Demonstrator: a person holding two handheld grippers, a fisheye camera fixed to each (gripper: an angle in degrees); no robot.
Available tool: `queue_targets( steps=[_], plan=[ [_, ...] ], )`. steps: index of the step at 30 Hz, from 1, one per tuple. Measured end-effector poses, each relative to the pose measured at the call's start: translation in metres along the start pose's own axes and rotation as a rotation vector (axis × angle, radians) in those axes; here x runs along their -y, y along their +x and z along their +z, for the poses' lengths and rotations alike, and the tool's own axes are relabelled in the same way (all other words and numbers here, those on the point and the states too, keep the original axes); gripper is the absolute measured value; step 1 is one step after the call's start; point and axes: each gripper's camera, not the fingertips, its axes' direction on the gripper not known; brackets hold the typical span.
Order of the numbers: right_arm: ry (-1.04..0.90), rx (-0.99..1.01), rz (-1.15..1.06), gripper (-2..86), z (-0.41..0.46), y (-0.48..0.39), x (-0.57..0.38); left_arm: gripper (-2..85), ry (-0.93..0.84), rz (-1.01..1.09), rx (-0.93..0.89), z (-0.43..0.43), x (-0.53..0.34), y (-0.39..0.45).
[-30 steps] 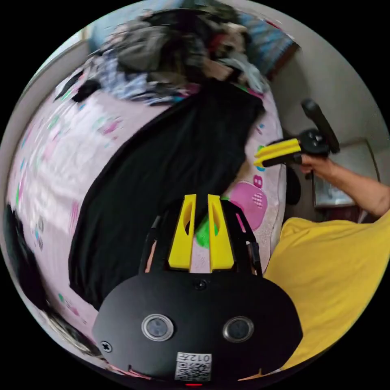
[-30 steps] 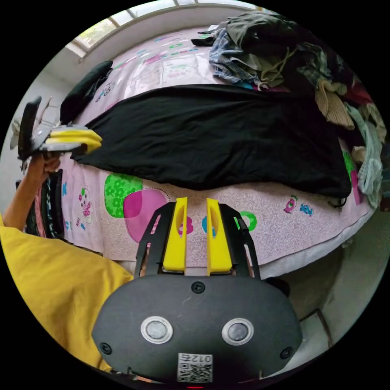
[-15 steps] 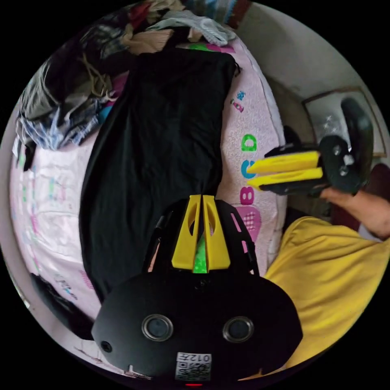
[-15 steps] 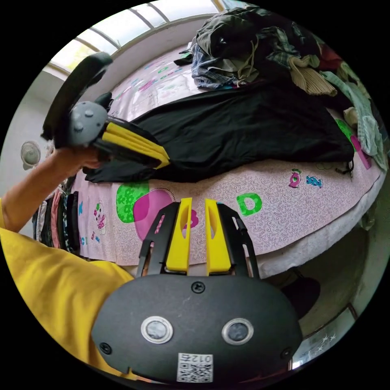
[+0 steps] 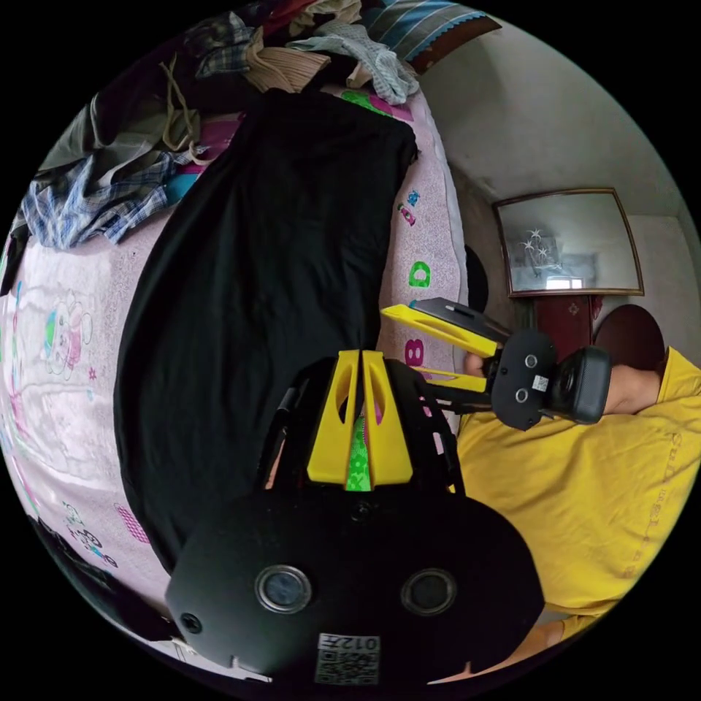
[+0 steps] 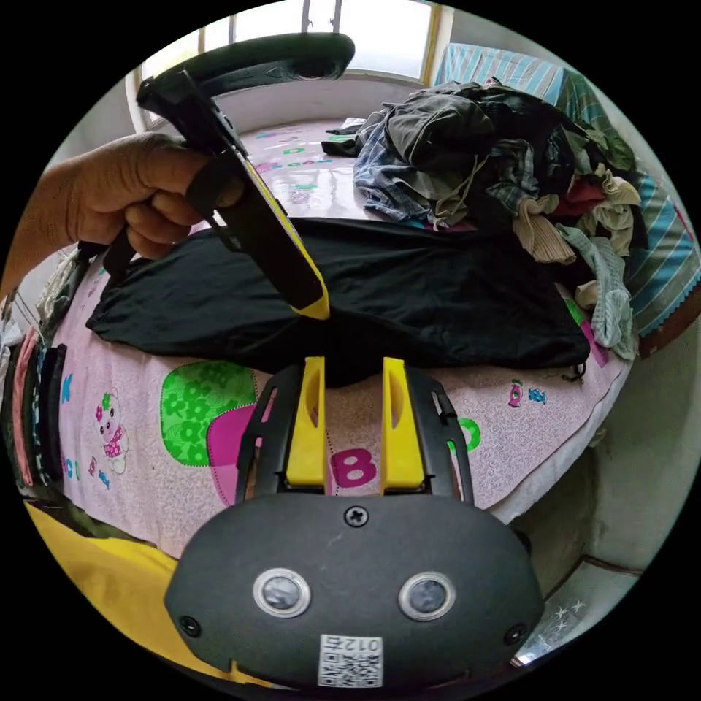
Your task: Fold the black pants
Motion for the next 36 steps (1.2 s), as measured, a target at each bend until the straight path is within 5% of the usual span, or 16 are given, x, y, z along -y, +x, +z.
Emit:
queue_targets(
  steps=[5,12,21,29,36],
  plan=[
    [-0.057,-0.115,0.068,6.8,0.015,-0.016,0.006,0.3,0.008,0.015,-0.022,0.002,-0.028,-0.005],
    [-0.112,0.028,0.153,2.1,0.004,-0.007,-0.015,0.4,0.125,-0.101,-0.008,-0.014,-0.115,-0.034],
    [-0.276,0.050,-0.015,2.1,0.010,-0.022,-0.009,0.6,0.383,-0.682,0.038,-0.016,-0.403,-0.102],
    [-0.272,0.035,-0.088,1.9,-0.021,-0.029,0.010,2.6,0.636,-1.476,0.194,-0.016,-0.706,-0.114],
    [-0.212,0.115,-0.216,1.3,-0.031,-0.080,0.061,7.9,0.679,-1.551,0.069,0.014,-0.783,-0.125]
  ],
)
